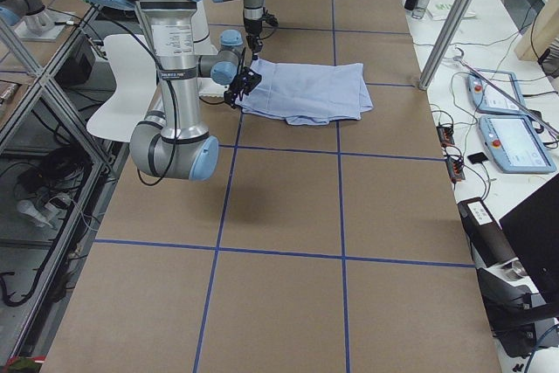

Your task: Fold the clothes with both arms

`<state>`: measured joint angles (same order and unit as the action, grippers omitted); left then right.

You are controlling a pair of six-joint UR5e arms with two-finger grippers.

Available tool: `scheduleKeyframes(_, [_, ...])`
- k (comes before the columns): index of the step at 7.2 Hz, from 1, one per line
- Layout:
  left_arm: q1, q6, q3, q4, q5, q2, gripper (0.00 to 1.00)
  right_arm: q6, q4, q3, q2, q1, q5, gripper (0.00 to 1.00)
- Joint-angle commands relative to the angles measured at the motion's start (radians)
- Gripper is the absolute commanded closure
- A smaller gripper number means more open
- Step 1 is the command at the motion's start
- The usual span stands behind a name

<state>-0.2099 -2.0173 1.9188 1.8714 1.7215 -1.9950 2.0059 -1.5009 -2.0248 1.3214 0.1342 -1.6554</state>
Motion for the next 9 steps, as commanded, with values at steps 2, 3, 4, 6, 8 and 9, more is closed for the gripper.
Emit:
scheduleKeyframes(2, [0.0,0.0,0.002,0.0,0.001,-0.002,1.0,-0.004,-0.013,0.024,-0.02,-0.007,0.006,0.0])
scheduleKeyframes(3, [0.0,0.0,0.002,0.0,0.001,-0.001,1.0,-0.004,-0.013,0.047,-0.049,-0.008,0.008,0.0])
scheduleKeyframes(4, [0.0,0.0,0.002,0.0,0.001,-0.001,1.0,-0.004,-0.013,0.055,-0.06,-0.007,0.009,0.0])
scheduleKeyframes(6, [0.0,0.0,0.002,0.0,0.001,-0.001,1.0,-0.006,-0.013,0.055,-0.059,-0.007,0.011,0.0])
scheduleKeyframes(8, [0.0,0.0,0.003,0.0,0.001,-0.002,1.0,-0.006,-0.013,0.057,-0.059,-0.008,0.011,0.01])
scheduleKeyframes(9, [0.0,0.0,0.005,0.0,0.001,-0.002,1.0,-0.006,-0.015,0.057,-0.057,-0.008,0.009,0.04])
